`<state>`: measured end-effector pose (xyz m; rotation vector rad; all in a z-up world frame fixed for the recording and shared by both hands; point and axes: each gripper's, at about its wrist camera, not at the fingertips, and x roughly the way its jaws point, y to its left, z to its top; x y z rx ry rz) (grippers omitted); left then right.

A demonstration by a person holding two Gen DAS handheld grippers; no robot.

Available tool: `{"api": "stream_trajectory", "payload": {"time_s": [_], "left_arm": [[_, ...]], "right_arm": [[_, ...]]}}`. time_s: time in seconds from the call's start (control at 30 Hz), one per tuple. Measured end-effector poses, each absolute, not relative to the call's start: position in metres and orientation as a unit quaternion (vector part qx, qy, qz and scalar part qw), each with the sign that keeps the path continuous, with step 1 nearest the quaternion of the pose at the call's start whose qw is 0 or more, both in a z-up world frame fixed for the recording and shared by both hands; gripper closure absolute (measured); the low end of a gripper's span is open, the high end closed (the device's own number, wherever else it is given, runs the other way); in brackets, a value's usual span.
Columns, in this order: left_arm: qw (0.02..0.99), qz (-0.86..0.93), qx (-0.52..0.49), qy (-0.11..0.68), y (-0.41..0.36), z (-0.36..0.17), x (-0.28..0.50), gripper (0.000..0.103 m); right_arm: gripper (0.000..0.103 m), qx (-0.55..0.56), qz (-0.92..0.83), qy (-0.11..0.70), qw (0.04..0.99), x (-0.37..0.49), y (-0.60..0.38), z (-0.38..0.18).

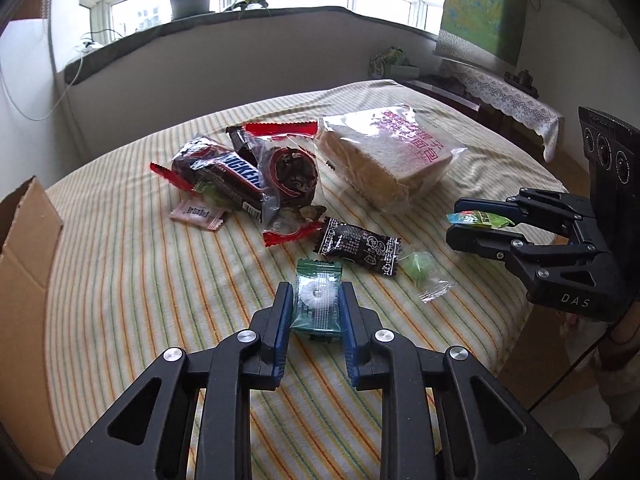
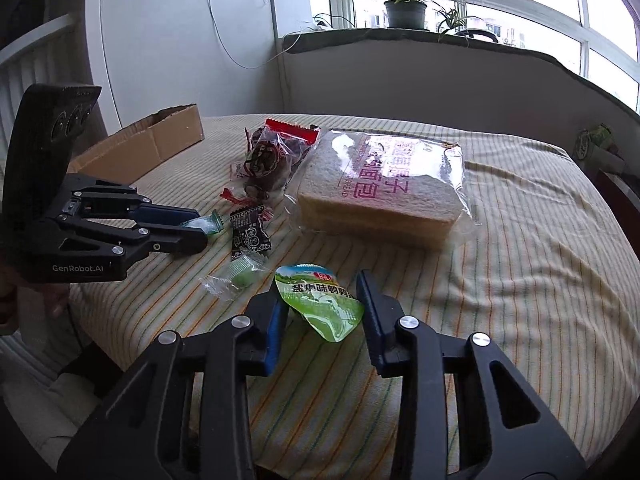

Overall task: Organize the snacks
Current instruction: 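Grasp the green snack pouch with the right tool while the left tool grasps the green packet, then carry both packets to the cardboard box and open both tools to drop them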

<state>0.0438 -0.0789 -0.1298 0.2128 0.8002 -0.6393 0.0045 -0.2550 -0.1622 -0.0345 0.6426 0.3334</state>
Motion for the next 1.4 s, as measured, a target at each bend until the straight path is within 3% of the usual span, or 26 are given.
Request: {"api": "stream_trajectory", "payload": {"time_s": [0.37, 0.63, 1.07, 1.4], "left_arm": [[0.905, -0.263, 0.022, 0.334, -0.035, -0.094, 0.034, 0.082], [0.938, -0.211, -0.002, 0.274, 0.035, -0.041, 0.026, 0.082], [0.964, -0.097, -0.062, 0.240, 0.167, -0.037, 0.010, 0.082], [0.964, -0.059, -0.081, 0.247, 0.209, -0.048, 0.017, 0.082]], "right_arm": [[0.068, 0.042, 0.135, 0.302, 0.943, 0.006, -0.261, -0.144], [0.068, 0.043, 0.154, 0.240, 0.958, 0.017, -0.220, -0.079], [0.068, -0.023, 0.266, 0.241, 0.933, 0.046, -0.062, -0.044], [0.068, -0.058, 0.361, 0.247, 0.897, 0.065, 0.055, -0.049]]}}
